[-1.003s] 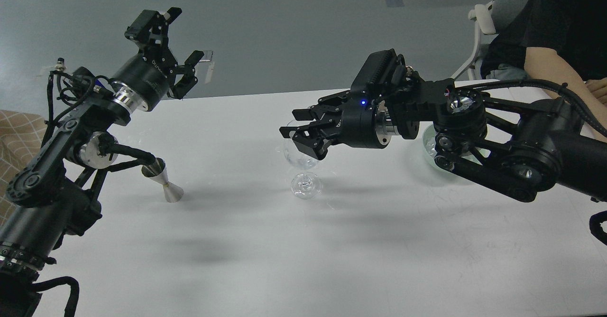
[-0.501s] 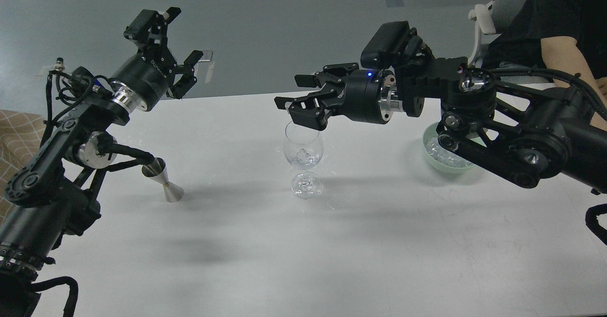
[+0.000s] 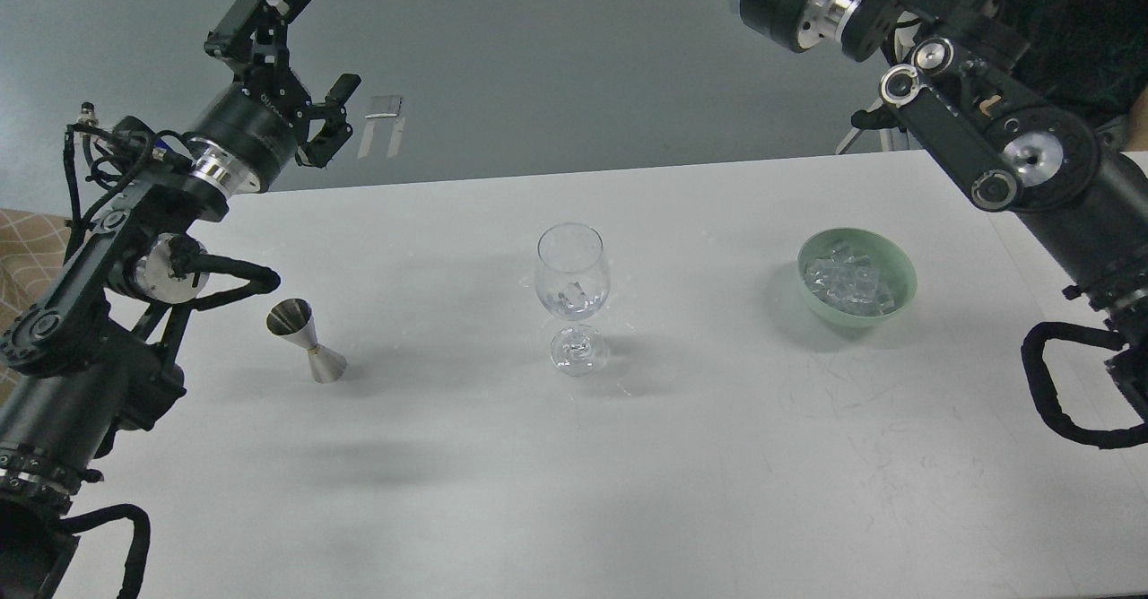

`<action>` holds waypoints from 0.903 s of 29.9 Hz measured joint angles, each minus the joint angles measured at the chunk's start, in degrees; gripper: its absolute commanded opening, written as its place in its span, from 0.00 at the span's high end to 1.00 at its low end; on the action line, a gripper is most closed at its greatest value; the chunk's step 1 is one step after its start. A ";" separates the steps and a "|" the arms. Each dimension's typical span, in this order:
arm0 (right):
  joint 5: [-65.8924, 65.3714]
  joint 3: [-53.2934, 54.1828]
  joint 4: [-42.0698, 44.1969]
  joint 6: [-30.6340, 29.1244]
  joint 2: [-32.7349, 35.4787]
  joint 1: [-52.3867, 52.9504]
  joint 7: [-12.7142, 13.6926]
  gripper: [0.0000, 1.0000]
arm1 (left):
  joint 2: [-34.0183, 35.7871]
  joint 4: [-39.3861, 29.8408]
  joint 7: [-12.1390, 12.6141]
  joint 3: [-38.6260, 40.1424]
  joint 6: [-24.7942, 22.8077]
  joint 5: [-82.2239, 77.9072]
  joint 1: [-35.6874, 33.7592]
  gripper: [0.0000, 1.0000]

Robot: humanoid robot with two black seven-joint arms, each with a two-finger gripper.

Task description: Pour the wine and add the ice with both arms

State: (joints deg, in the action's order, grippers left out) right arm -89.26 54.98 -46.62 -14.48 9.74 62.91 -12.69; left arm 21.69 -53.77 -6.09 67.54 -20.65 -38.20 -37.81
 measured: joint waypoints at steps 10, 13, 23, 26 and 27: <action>22.47 0.66 6.27 10.70 -0.91 1.94 4.04 0.00 | -0.09 2.02 -1.63 -0.01 0.69 7.69 -2.16 0.02; 30.25 0.60 6.64 13.89 -1.02 1.39 4.14 0.00 | -0.21 2.13 -1.87 -0.11 0.99 7.77 -2.61 0.02; 34.29 0.26 8.84 22.10 -1.89 0.90 3.82 0.00 | -0.06 2.90 -1.97 -0.28 3.27 7.84 -6.27 0.02; 34.33 0.34 9.84 22.13 -1.64 1.04 3.81 0.00 | 0.06 3.02 -1.77 -0.28 1.16 7.94 -6.95 0.02; 34.35 0.46 10.08 22.19 -1.59 1.00 3.80 0.00 | 0.06 3.04 -1.67 -0.27 0.46 7.96 -7.02 0.02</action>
State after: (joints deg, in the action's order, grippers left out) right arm -54.91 55.44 -36.53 7.70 8.15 63.91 -8.89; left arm 21.74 -50.73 -7.76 67.27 -20.18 -30.25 -44.83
